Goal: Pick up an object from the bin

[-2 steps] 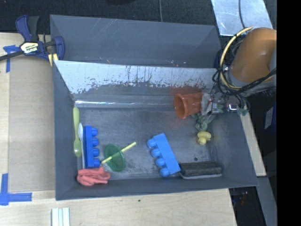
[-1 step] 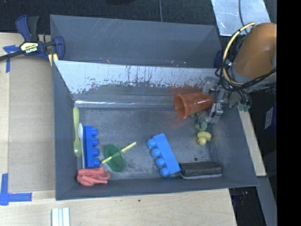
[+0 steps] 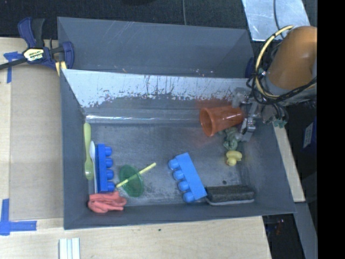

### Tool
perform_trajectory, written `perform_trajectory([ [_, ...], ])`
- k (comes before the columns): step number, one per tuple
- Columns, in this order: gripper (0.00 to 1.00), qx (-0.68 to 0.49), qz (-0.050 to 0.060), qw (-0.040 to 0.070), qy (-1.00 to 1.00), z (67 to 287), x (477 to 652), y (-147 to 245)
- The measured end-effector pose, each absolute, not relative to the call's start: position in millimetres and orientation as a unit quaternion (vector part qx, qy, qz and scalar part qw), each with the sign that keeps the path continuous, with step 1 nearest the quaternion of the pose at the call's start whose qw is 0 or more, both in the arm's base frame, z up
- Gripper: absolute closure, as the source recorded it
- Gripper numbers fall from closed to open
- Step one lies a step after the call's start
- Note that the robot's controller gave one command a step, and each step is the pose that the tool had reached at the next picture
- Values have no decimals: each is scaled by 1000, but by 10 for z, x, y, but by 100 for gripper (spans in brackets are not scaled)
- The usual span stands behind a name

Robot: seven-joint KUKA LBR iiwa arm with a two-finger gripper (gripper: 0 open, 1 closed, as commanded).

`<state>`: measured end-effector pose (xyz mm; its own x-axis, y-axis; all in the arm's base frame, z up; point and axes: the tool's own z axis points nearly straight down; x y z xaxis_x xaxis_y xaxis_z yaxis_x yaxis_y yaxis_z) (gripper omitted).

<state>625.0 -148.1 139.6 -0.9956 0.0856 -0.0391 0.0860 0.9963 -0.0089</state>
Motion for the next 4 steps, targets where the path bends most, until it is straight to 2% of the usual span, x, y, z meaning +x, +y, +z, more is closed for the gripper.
perform_trajectory([
  [1, 0, 79, -6, 31, 996, 1124, 6227, -1301],
  [2, 0, 85, -5, 25, 996, 956, 6215, -1285],
  [3, 0, 91, -7, 36, 995, 1258, 6230, -1154],
  [4, 0, 97, -7, 31, 995, 1505, 6249, -1336],
])
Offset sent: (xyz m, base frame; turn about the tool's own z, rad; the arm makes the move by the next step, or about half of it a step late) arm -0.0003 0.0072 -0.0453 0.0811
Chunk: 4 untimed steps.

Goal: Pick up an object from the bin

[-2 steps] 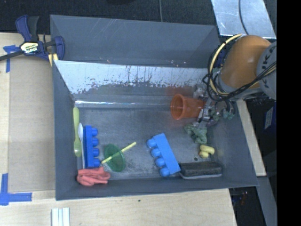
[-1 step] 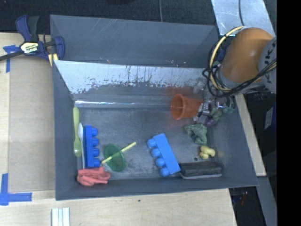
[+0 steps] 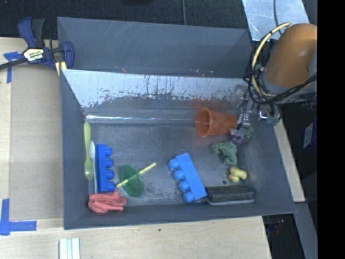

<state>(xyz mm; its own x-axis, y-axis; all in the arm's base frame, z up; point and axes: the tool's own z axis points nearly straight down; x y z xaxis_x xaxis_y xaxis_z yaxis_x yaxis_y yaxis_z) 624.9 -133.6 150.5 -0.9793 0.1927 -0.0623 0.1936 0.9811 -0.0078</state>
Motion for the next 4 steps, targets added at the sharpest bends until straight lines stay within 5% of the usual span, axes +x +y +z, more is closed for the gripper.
perform_trajectory([
  [1, 0, 124, -5, 36, 992, 1042, 6122, -1199],
  [2, 0, 135, -4, 24, 991, 787, 6205, -1340],
  [3, 0, 0, -11, 34, 999, 929, 6246, -1238],
  [4, 100, 194, -3, 27, 981, 812, 6208, -1232],
])
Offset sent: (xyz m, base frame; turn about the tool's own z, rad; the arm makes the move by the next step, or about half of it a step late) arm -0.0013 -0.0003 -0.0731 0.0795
